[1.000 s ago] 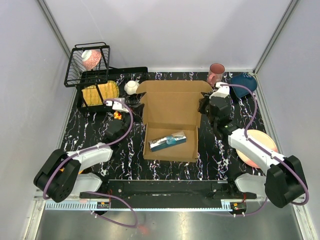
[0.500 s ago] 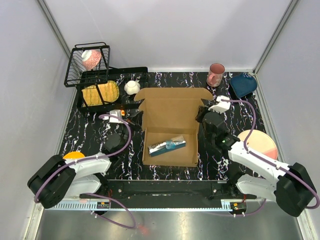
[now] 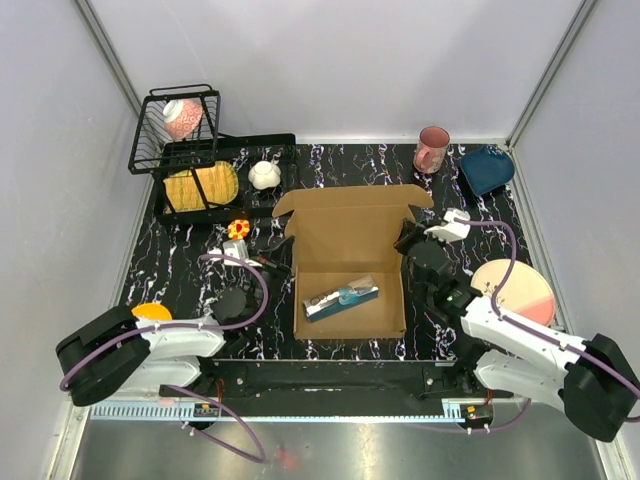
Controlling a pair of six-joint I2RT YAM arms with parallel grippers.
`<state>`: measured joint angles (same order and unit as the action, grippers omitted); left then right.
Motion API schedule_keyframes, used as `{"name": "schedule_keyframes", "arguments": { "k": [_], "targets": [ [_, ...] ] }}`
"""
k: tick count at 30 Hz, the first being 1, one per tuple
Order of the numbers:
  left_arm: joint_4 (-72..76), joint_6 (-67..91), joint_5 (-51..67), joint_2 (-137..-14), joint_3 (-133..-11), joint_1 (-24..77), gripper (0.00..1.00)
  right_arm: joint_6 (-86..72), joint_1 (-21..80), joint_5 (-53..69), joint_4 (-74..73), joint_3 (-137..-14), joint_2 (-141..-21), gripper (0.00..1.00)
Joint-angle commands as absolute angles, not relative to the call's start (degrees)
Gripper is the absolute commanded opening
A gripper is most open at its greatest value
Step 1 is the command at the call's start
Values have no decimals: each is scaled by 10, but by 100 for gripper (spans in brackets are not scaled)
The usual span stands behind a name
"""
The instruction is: Fold the paper box
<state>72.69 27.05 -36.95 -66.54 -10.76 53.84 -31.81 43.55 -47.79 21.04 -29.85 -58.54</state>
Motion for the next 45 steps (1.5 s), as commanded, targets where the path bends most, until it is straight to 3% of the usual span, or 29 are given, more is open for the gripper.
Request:
{"name": "schedule_keyframes", "arguments": {
  "k": [1,17,27,29,33,37,45],
  "targets": [
    [814,280,-356,-689,-104,598,0,-372,467,-469,149,-249,-586,0],
    [867,275,-431,-741,-61,702,0,-446,504,-475,19,-149,-454,0],
    [774,274,-479,-637,-7,733,1,-495,539,-472,-68,-178,-458,1],
    [744,283,-485,-614,-3,734,2,-498,548,-470,-83,-184,-448,7],
    [687,282,-497,-565,14,737,2,-501,551,-452,-138,-201,-413,34],
    [635,275,-500,-538,11,738,2,-504,551,-444,-196,-221,-351,44],
    [592,286,-512,-526,26,753,2,-487,552,-400,-293,-257,-263,54]
  ]
}}
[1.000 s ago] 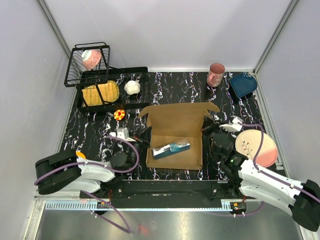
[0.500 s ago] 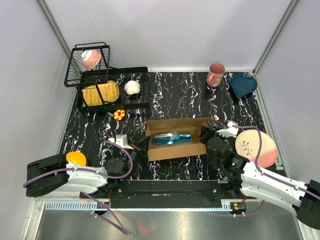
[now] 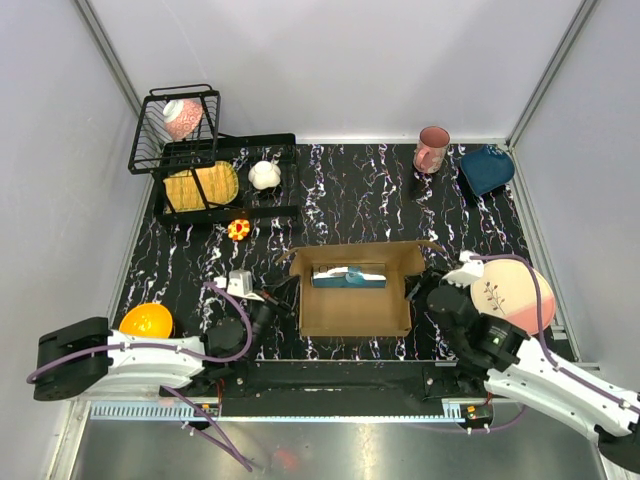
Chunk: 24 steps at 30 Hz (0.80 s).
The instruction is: Fold the paper box
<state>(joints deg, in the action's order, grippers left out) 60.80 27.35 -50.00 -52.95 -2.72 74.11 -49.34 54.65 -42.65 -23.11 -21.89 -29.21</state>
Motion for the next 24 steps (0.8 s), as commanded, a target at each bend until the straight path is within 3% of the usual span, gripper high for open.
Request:
{"name": "schedule_keyframes", "arguments": {
  "k": [1,10,14,20,22,24],
  "targets": [
    [590,282,-514,-529,27,757,2,-487,552,-396,-302,-261,-248,55],
    [577,299,-550,-550,47,782,3,-387,552,-295,-301,-336,-111,55],
    [573,312,-560,-567,50,787,3,-326,552,-251,-277,-436,-122,53],
    [572,323,-570,-598,53,793,4,-271,552,-209,-212,-527,-228,53],
    [568,327,-570,-599,52,794,6,-255,552,-207,-217,-548,-322,53],
    [547,332,-569,-589,48,798,17,-257,553,-183,-232,-569,-416,53]
  ]
}}
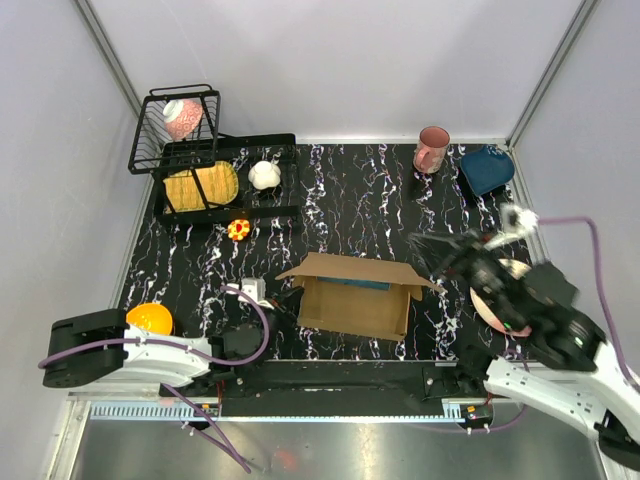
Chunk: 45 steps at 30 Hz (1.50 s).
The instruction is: Fold the paper box
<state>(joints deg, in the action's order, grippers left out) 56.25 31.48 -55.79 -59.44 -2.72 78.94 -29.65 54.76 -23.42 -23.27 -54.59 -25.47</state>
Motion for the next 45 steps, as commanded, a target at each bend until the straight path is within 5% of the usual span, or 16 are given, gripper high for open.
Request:
{"name": "schedule_keyframes", "arguments": {
  "k": [1,6,11,16,24,33,36,40,45],
  "targets": [
    [526,339,-563,-578,45,800,23,-262,551,-178,-235,-559,-440,53],
    [187,451,-563,-439,-25,834,40,-320,552,-145,-154,-448,-484,52],
    [-46,491,-572,-316,-78,911,43,-342,552,-147,-107,-369,-476,52],
    [-227,545,-577,-322,-171,978,44,-345,552,-143,-93,-345,-489,52],
    [-206,408,-552,-413,-321,1096,40,-346,552,-151,-87,-309,-515,52],
    [-157,381,-749,-280,-345,1150,46,-390,552,-140,-82,-249,-515,50],
    [-254,486,-782,-228,-329,1122,60,-399,552,-140,-96,-250,-494,51],
    [-292,491,-693,-172,-302,1022,65,-406,552,-157,-155,-270,-452,55],
    [-311,485,-556,-277,-323,906,69,-399,551,-159,-196,-285,-445,55]
  ]
}}
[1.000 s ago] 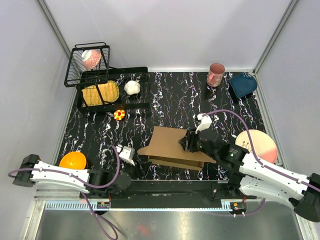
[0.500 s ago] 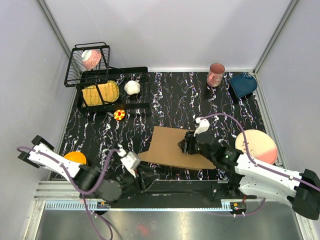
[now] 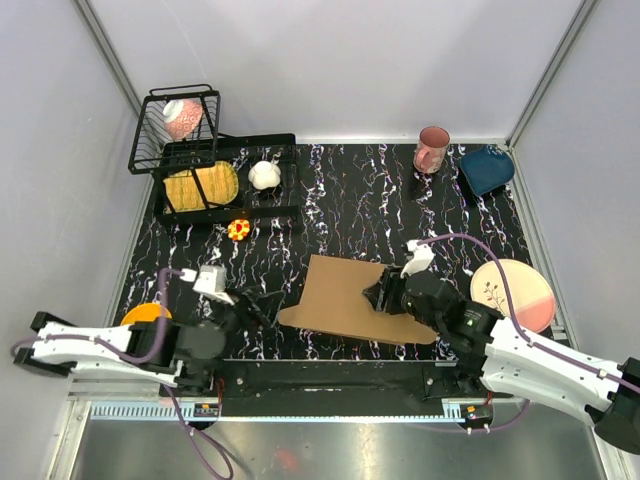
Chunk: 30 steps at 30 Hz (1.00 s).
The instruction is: Fold the paper box
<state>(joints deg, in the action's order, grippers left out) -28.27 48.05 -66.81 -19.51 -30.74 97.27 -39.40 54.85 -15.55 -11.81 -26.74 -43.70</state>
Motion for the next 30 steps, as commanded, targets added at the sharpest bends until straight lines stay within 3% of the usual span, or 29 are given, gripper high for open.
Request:
{"name": "schedule_keyframes", "arguments": {
  "k": [1,7,14,19,25,30],
  "targets": [
    [-323,490,-540,-331,-342,865,72,-404,552,-157,-199,-284,-450,55],
    [-219,464,-433,-399,-322,759,86,-441,552,-152,-210,-258,-441,56],
    [-171,453,-357,-436,-283,693,84,-515,552,-264,-358,-354,-325,64],
    [-160,463,-357,-463,-265,693,84,-609,552,-331,-537,-431,-327,75],
    [-156,487,-357,-459,-241,693,84,-648,551,-229,-599,-454,-366,87],
    [-146,497,-352,-439,-220,693,84,-650,552,-178,-603,-425,-390,91]
  ]
}}
